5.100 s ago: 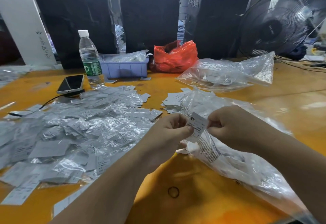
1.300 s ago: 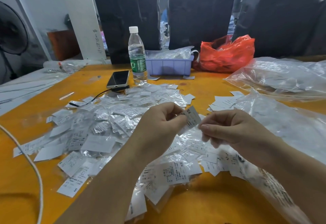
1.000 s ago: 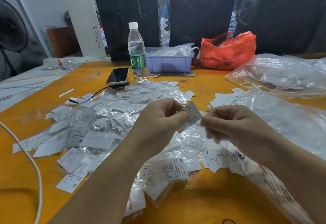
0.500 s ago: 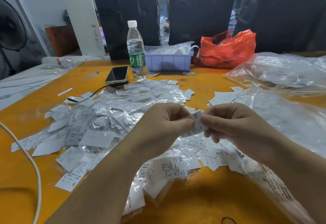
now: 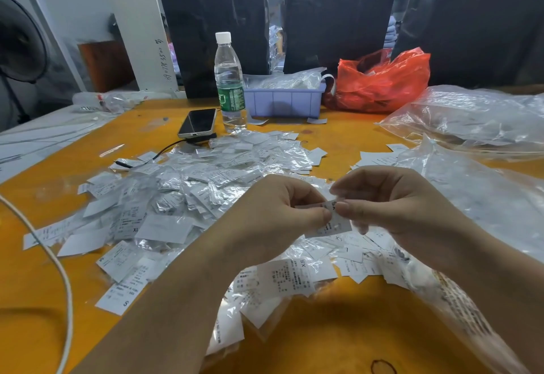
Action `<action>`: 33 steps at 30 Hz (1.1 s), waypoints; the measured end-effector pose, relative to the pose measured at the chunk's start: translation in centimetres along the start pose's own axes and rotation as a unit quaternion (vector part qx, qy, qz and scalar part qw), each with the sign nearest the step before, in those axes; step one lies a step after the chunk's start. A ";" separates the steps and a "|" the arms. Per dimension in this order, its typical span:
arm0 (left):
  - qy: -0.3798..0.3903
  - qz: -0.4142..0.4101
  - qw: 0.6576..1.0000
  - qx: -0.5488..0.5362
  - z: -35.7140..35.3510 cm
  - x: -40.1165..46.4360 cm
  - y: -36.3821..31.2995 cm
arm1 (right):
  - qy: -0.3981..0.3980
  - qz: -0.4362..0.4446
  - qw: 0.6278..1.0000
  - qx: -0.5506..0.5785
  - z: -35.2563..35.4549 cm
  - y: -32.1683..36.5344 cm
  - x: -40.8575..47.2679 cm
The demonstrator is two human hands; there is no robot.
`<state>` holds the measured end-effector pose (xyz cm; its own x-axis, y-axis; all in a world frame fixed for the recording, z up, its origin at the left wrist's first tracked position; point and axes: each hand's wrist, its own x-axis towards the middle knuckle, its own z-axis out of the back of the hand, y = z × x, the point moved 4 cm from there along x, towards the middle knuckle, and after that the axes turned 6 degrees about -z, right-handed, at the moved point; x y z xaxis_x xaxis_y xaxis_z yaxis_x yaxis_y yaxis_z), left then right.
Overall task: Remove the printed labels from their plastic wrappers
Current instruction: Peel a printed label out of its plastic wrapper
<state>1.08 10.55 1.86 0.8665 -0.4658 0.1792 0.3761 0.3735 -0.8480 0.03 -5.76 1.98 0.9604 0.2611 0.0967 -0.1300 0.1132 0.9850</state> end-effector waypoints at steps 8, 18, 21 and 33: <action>-0.053 0.007 0.996 -0.070 0.5 0.0 0.3 | -0.012 -0.002 1.000 -0.016 0.3 -0.4 0.3; -0.085 -0.005 0.992 -0.097 1.0 0.0 0.2 | -0.056 -0.004 0.998 0.031 0.8 -0.3 0.2; -0.083 -0.009 0.993 -0.086 0.6 0.1 0.2 | -0.045 0.003 0.999 0.007 0.4 -0.2 0.0; -0.106 -0.023 0.993 -0.039 1.0 0.0 0.2 | -0.076 -0.032 0.997 -0.001 1.2 -0.6 0.3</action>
<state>1.48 11.42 2.13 0.9014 -0.2992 0.3131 0.3982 0.2882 -0.8709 0.64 -6.88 1.61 0.9930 0.1043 0.0550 -0.0681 0.1271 0.9895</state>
